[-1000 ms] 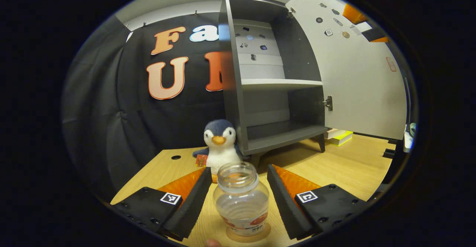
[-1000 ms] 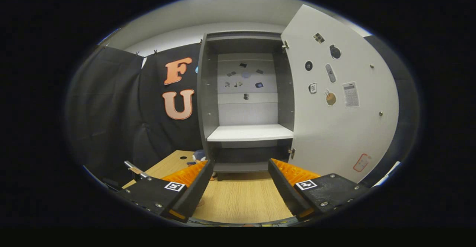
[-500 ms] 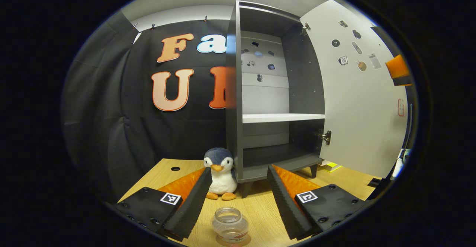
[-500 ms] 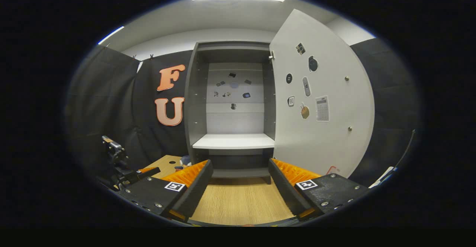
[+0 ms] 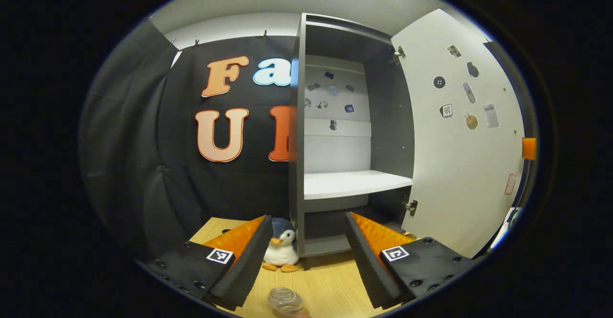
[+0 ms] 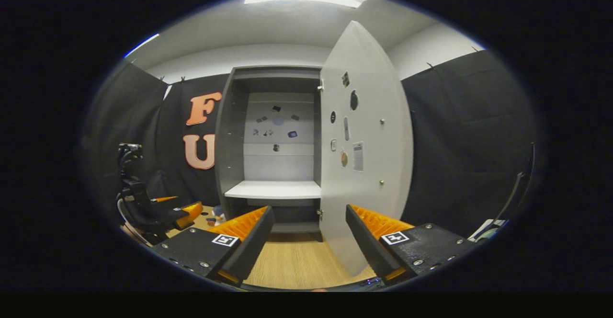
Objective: Open the cabinet door with the right hand, grasp the bottle in the cabinet with the left hand and place it on the coaster, then close the cabinet door with the right hand.
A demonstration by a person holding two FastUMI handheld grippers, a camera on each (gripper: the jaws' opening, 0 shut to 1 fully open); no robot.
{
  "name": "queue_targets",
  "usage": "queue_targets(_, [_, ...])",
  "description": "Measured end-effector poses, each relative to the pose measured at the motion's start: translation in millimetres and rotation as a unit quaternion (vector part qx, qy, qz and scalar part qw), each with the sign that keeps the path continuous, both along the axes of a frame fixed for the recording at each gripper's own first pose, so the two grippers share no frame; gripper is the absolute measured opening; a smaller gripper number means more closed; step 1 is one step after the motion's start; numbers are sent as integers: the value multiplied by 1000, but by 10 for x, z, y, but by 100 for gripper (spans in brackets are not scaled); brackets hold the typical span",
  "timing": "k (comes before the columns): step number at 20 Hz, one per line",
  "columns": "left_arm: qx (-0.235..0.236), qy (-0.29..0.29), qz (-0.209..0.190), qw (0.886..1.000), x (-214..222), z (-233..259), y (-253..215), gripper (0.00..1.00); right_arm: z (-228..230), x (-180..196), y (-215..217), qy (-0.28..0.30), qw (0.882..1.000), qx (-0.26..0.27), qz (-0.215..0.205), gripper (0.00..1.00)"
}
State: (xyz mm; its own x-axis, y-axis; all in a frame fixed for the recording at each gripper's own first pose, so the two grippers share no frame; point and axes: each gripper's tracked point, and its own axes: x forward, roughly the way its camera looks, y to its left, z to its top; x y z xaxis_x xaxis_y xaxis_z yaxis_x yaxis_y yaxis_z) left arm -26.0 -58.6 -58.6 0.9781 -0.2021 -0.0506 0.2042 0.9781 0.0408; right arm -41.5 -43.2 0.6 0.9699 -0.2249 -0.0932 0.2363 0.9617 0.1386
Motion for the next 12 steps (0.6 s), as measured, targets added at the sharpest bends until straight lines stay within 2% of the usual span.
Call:
queue_targets(8, [-12,-10,15,1000,-177,235,-215,96,5,-441,-1167,-5,996,-29,-87,92])
queue_targets(12, [-10,-17,21,1000,-306,324,-292,97,-89,-378,-1442,4,996,-26,-83,92])
